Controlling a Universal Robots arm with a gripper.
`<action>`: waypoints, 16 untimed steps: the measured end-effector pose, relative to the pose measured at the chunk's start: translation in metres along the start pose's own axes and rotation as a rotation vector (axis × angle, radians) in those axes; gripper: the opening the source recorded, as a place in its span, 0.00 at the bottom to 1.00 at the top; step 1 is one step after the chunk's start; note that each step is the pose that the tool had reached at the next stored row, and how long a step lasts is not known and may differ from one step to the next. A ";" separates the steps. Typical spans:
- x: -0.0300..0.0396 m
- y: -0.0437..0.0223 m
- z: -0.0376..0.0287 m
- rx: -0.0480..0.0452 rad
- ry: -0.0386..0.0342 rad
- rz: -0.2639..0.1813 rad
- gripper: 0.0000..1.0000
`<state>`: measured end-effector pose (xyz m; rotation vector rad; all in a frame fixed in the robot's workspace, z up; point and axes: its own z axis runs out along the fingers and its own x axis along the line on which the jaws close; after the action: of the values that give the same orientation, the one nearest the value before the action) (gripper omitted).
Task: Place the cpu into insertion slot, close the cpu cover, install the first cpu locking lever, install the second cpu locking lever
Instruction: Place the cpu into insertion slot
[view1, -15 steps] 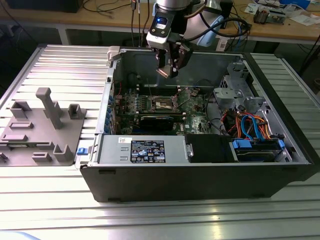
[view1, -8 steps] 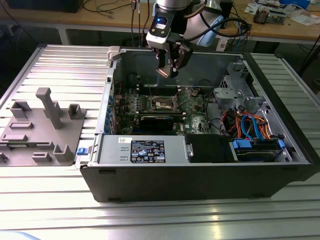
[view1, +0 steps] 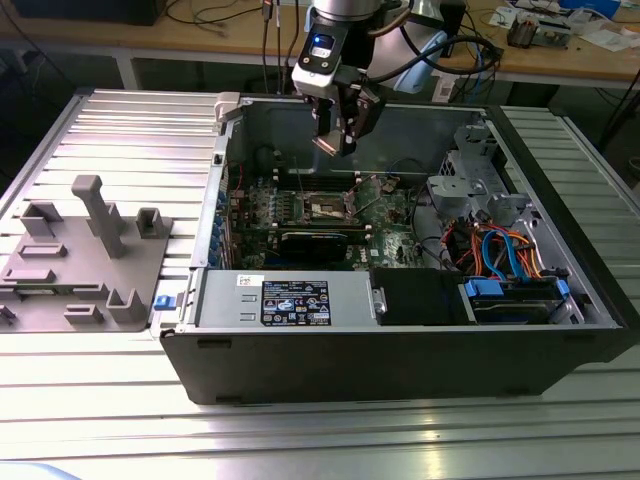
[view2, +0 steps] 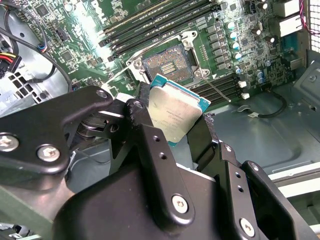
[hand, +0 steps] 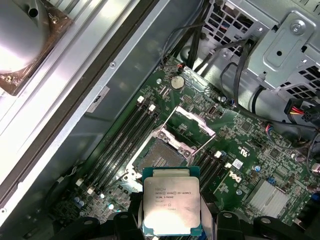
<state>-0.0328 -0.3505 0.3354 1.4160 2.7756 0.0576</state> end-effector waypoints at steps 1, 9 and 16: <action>0.0000 0.0000 0.0000 0.0000 0.0000 0.001 0.54; 0.0000 0.0000 0.0000 0.0000 -0.0002 0.005 0.54; 0.0000 0.0000 0.0000 0.0001 -0.0005 0.011 0.54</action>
<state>-0.0328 -0.3505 0.3354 1.4309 2.7678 0.0573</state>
